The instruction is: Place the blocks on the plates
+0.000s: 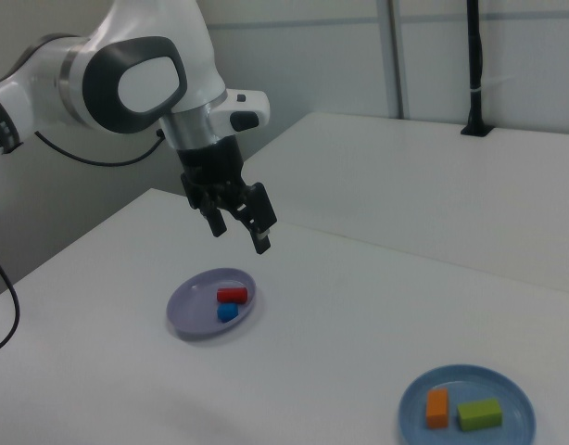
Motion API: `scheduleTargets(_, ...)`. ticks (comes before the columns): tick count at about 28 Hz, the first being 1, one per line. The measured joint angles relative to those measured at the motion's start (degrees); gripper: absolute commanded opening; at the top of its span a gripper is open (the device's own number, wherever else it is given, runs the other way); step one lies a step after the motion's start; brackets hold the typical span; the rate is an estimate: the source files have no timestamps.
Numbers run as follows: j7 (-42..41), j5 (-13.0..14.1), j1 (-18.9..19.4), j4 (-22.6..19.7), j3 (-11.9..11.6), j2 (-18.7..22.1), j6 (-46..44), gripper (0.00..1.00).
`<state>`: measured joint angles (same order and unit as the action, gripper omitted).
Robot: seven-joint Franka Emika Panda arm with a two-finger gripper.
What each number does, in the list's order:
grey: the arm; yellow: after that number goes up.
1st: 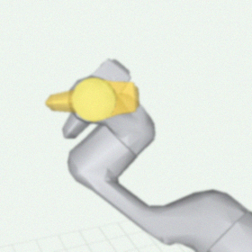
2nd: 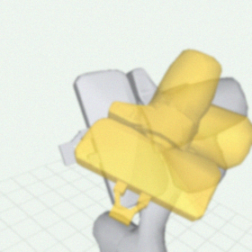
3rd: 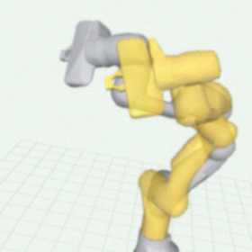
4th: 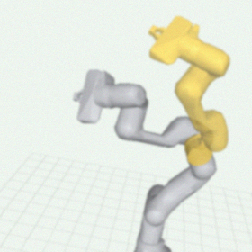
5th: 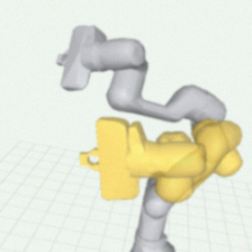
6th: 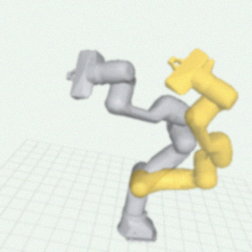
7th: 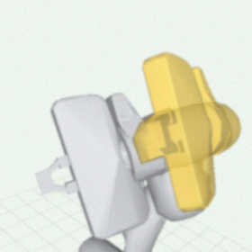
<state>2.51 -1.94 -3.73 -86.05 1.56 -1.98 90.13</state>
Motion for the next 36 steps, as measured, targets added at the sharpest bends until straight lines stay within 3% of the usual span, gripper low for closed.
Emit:
scheduleTargets(8, 1.9, -0.1, 0.0, -1.6, 0.0, -0.3, 4.4, 1.0)
scheduleTargets(36, 2.2, -0.1, 0.3, -2.5, 0.2, -0.3, 4.4, 1.0)
